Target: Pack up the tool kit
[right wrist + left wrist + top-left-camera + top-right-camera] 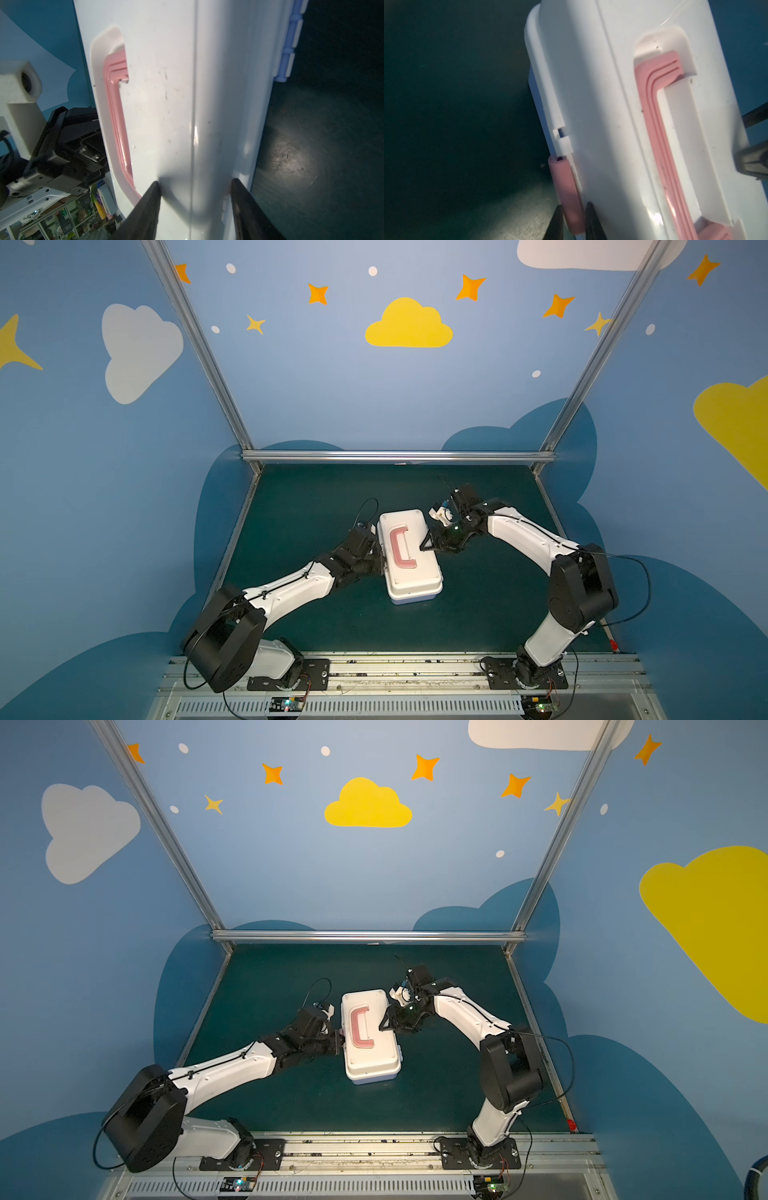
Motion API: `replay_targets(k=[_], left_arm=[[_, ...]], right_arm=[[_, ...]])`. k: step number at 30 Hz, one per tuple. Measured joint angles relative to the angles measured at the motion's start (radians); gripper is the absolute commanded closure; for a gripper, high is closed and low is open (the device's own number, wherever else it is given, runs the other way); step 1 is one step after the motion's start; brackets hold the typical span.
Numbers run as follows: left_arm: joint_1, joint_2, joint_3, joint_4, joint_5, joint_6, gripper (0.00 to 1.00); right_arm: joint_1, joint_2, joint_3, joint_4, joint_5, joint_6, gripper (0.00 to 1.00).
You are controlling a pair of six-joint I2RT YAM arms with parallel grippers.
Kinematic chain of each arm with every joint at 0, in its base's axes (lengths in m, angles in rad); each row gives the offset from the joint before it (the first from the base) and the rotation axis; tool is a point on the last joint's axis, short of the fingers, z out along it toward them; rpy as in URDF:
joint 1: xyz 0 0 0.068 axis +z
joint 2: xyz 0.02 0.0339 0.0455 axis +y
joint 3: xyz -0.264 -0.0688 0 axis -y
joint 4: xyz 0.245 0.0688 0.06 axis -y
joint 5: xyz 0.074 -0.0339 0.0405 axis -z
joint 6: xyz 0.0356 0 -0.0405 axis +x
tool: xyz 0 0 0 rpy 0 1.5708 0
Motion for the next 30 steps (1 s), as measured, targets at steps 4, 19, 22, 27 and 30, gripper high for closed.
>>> replay_targets(k=[4, 19, 22, 27, 30], left_arm=[[0.039, -0.059, -0.069, -0.074, -0.109, -0.023, 0.61], [0.113, -0.192, -0.212, -0.04, -0.138, 0.018, 0.38], [0.11, -0.303, -0.275, 0.042, -0.103, 0.031, 0.46], [0.109, -0.357, -0.303, 0.153, -0.047, 0.054, 0.56], [0.109, -0.277, -0.268, 0.173, 0.011, 0.09, 0.61]], right_arm=[[0.0, 0.001, 0.002, -0.002, 0.001, -0.001, 0.47], [0.0, 0.003, 0.006, -0.008, 0.003, -0.003, 0.46], [0.0, 0.003, 0.006, -0.008, 0.003, -0.003, 0.46], [0.0, 0.004, 0.008, -0.009, 0.003, -0.003, 0.46], [0.0, 0.008, 0.012, -0.013, 0.002, -0.003, 0.46]])
